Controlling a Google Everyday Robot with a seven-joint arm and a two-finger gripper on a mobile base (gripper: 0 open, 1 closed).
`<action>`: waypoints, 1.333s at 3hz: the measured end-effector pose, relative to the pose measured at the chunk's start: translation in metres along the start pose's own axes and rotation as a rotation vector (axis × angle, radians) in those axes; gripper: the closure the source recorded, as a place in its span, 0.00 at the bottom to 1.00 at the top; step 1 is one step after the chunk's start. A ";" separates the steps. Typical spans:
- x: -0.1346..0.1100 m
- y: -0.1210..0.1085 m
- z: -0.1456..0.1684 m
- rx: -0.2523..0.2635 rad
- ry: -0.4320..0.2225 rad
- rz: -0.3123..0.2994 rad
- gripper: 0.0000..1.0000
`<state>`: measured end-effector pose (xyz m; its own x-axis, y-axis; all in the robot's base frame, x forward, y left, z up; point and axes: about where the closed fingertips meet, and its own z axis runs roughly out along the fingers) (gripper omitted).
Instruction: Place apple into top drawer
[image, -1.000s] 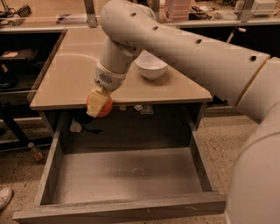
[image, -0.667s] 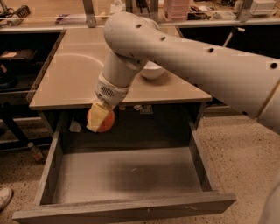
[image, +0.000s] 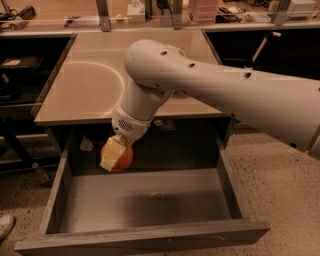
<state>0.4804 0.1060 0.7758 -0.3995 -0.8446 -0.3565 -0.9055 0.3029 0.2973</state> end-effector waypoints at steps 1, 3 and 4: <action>0.001 0.002 0.016 0.028 -0.006 0.019 1.00; 0.027 0.008 0.029 0.171 -0.008 0.119 1.00; 0.027 0.008 0.030 0.171 -0.008 0.119 1.00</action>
Offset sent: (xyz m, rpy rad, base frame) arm -0.0249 -0.0125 -0.0266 -0.1033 -0.1268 -0.2290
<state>0.4582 0.0983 0.7422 -0.5056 -0.7952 -0.3347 -0.8627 0.4713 0.1833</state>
